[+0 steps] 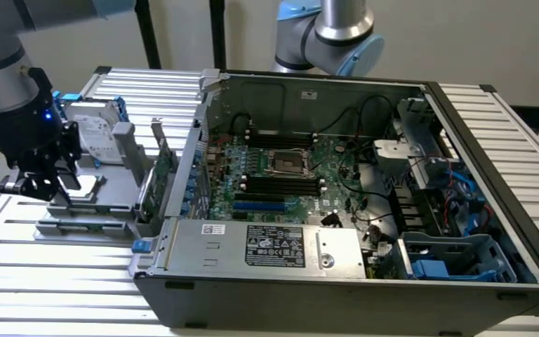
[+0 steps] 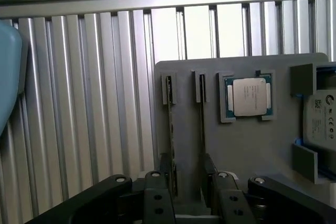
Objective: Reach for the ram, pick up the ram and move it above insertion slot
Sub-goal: 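Pick up the ram and move it above insertion slot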
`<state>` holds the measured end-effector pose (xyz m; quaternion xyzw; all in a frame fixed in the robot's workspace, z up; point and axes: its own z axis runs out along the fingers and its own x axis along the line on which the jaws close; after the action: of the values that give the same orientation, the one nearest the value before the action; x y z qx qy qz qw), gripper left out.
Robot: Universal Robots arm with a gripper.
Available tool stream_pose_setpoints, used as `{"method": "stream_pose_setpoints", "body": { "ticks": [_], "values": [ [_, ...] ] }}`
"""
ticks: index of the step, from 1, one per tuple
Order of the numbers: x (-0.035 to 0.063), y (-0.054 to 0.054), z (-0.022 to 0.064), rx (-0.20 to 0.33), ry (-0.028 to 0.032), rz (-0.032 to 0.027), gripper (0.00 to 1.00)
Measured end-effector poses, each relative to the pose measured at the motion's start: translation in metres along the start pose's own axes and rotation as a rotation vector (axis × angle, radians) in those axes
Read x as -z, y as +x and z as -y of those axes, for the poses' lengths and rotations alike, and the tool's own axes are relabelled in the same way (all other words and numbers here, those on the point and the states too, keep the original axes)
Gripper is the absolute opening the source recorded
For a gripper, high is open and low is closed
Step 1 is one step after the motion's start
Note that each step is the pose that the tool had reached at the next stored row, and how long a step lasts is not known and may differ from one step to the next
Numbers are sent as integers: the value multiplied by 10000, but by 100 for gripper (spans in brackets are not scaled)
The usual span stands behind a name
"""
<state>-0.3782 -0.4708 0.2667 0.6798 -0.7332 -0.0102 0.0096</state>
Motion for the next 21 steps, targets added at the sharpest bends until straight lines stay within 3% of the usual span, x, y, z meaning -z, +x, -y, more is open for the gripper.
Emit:
{"method": "stream_pose_setpoints", "body": {
  "ticks": [21],
  "values": [
    [-355,52,8,135,21,-9,36]
  ]
}}
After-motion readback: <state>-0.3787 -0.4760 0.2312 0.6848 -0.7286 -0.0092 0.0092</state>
